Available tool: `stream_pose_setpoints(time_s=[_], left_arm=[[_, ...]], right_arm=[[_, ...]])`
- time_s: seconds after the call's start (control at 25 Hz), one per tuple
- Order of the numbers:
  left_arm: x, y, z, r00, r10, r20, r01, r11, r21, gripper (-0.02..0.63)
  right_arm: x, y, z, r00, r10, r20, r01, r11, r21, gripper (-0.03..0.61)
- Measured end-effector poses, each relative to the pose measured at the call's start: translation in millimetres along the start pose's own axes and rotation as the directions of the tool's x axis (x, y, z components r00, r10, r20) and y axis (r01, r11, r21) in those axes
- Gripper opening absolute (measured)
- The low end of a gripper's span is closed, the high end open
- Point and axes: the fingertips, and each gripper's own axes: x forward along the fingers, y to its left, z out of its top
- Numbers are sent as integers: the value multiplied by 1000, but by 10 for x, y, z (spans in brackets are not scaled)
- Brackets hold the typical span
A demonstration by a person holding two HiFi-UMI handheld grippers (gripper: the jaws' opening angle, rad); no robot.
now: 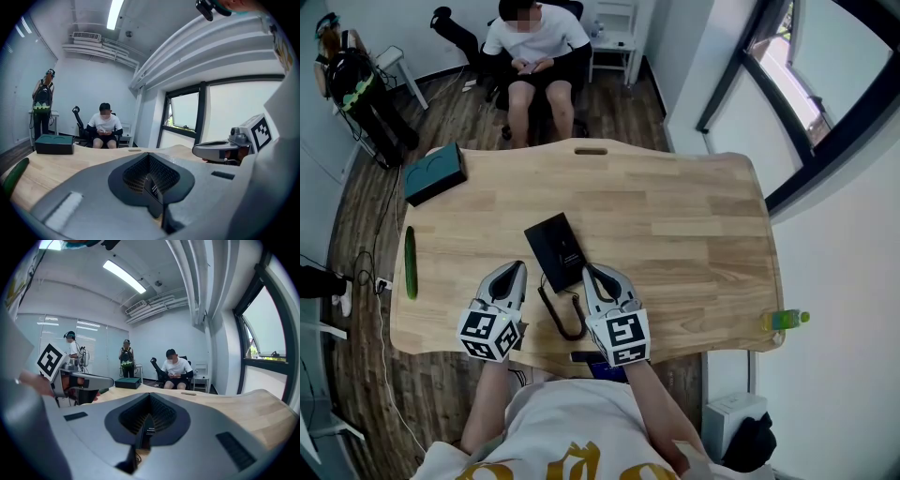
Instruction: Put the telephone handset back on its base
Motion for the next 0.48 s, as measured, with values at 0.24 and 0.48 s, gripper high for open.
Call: stream_pose_setpoints(time_s=[0.24, 0.48], left_arm=[[26, 1, -13, 1000, -3, -7, 3, 1000, 4, 3], [24, 10, -34, 1000, -4, -8, 4, 1000, 2, 3]], right_arm=[[-2, -39, -19, 1000, -6, -8, 7, 1000, 5, 3], [5, -32, -35, 1000, -5, -6, 5, 1000, 5, 3]])
